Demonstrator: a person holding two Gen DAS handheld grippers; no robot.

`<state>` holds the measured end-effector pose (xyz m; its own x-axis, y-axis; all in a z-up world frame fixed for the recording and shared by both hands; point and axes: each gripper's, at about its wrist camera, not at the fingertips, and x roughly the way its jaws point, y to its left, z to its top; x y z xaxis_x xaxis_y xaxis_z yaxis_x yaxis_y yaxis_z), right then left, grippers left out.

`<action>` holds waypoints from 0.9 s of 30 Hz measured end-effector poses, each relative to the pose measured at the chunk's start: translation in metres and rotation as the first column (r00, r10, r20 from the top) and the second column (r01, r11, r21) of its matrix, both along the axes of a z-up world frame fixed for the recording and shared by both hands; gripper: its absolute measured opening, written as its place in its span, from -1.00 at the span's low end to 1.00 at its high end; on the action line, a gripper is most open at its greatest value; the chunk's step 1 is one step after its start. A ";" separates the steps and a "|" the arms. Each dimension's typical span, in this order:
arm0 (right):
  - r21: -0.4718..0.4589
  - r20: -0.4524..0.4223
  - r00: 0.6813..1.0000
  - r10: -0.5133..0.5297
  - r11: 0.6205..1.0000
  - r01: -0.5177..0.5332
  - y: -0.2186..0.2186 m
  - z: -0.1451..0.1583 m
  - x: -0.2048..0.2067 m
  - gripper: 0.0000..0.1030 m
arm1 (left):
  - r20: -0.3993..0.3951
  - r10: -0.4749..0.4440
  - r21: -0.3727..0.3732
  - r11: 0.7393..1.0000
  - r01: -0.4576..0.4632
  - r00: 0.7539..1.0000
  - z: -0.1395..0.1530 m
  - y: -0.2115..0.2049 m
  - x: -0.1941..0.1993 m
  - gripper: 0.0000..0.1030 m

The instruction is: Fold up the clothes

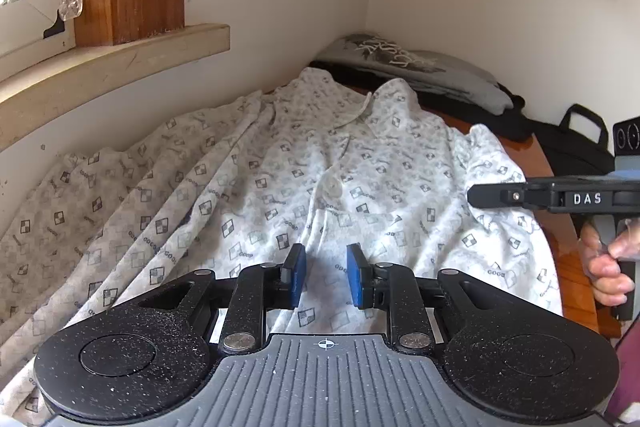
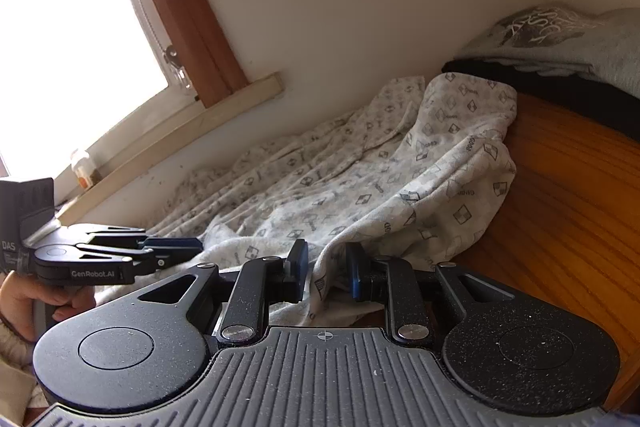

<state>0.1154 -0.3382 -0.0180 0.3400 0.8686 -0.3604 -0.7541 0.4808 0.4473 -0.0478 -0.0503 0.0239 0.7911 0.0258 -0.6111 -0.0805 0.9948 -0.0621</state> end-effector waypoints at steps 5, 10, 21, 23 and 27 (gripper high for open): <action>0.006 -0.004 1.000 0.003 1.000 -0.003 -0.001 0.000 0.001 -0.56 | -0.024 -0.006 0.038 0.999 0.007 1.000 0.000 -0.004 0.000 -0.51; 0.009 0.003 1.000 0.007 1.000 -0.007 -0.001 0.000 0.000 -0.56 | -0.026 -0.035 0.025 0.999 0.035 0.999 -0.001 -0.005 -0.001 -0.50; 0.089 0.017 1.000 0.008 0.996 -0.010 -0.013 0.009 0.001 -0.86 | 0.120 0.020 -0.020 1.000 -0.018 0.993 0.011 0.004 -0.012 -0.97; 0.126 0.032 0.999 0.008 0.992 -0.012 -0.021 0.014 0.000 -0.88 | 0.130 0.043 -0.038 0.999 -0.039 0.991 0.010 0.009 -0.013 -0.97; 0.086 0.058 0.998 -0.016 0.996 0.011 -0.025 0.016 -0.001 -0.89 | 0.149 0.090 -0.073 0.994 -0.080 0.985 0.009 0.018 -0.014 -0.97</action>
